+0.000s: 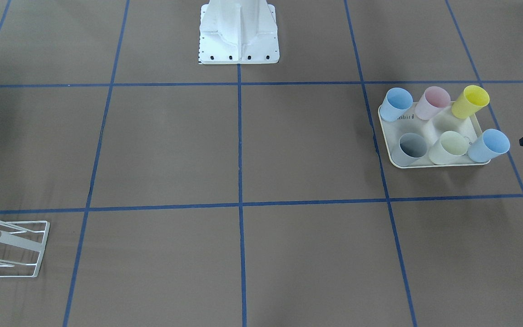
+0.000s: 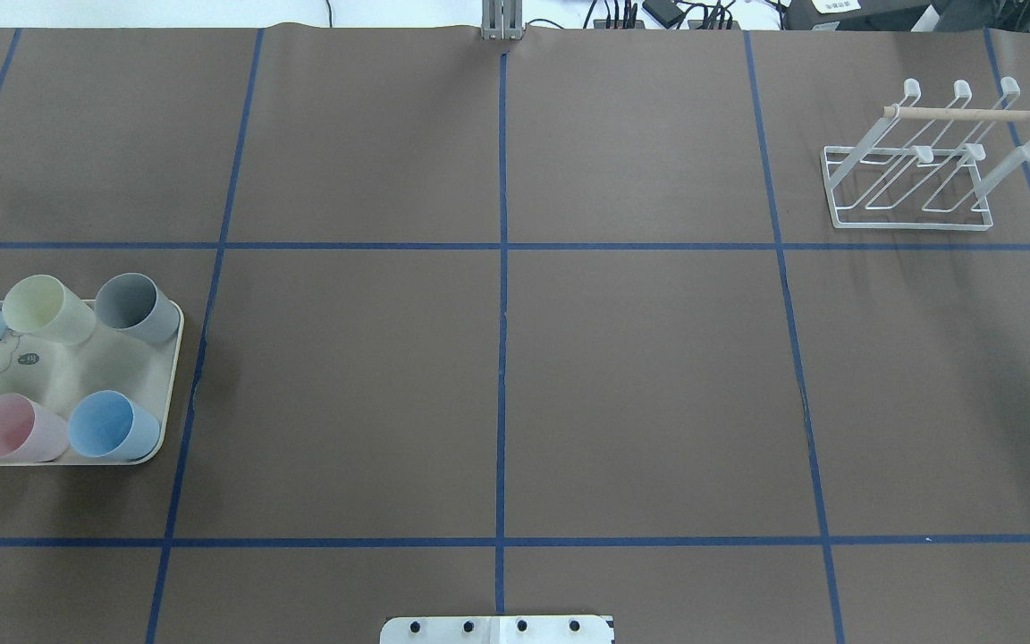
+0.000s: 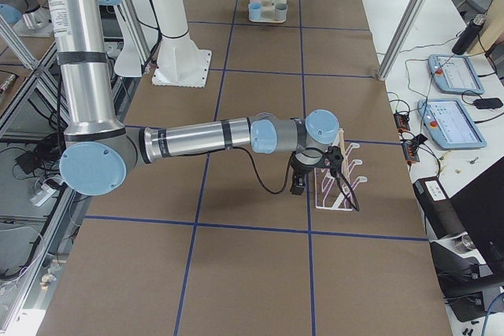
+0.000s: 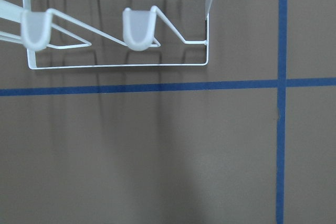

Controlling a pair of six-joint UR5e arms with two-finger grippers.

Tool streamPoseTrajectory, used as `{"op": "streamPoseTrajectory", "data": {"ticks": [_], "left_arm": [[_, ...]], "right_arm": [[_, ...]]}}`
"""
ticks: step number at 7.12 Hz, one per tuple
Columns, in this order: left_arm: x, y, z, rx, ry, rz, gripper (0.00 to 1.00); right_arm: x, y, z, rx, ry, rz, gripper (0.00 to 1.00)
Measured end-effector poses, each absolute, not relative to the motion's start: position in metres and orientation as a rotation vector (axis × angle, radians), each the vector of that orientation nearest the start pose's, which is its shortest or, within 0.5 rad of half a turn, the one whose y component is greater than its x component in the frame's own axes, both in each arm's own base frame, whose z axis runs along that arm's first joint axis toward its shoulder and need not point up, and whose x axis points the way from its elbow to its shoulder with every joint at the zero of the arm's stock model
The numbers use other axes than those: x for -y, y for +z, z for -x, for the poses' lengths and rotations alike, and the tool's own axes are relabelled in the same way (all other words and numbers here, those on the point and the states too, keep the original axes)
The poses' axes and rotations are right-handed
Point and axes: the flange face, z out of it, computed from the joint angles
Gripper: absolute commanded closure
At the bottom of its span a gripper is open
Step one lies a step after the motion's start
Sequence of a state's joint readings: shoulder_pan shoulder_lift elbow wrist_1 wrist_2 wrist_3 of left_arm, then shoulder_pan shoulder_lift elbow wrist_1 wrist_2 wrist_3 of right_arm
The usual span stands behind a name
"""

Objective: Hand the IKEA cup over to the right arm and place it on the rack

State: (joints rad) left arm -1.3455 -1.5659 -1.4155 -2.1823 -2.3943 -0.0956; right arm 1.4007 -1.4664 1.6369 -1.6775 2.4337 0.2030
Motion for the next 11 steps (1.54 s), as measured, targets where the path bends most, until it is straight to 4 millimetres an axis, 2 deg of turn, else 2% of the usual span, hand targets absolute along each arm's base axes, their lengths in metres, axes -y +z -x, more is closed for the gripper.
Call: {"op": "streamPoseTrajectory", "data": {"ticks": [3,4,5,6,9,11], "left_arm": [[0.496,0.666,-0.088,-0.896,0.316,-0.27,0.01],[0.49,0.671,-0.094,-0.896,0.324,-0.258,0.15],[0.486,0.676,-0.1,-0.895,0.332,-0.244,0.69],[0.482,0.681,-0.106,-0.894,0.339,-0.227,1.0],[0.48,0.685,-0.111,-0.896,0.32,-0.204,1.0],[0.482,0.67,-0.11,-0.915,0.326,-0.218,1.0]], "right_arm": [[0.537,0.575,0.042,0.859,-0.014,0.104,0.0],[0.537,0.575,0.043,0.859,-0.015,0.105,0.0],[0.537,0.575,0.044,0.859,-0.017,0.106,0.0],[0.537,0.575,0.046,0.859,-0.019,0.107,0.0],[0.538,0.572,0.05,0.873,-0.026,0.11,0.0],[0.542,0.568,0.055,0.881,-0.035,0.109,0.0]]}}
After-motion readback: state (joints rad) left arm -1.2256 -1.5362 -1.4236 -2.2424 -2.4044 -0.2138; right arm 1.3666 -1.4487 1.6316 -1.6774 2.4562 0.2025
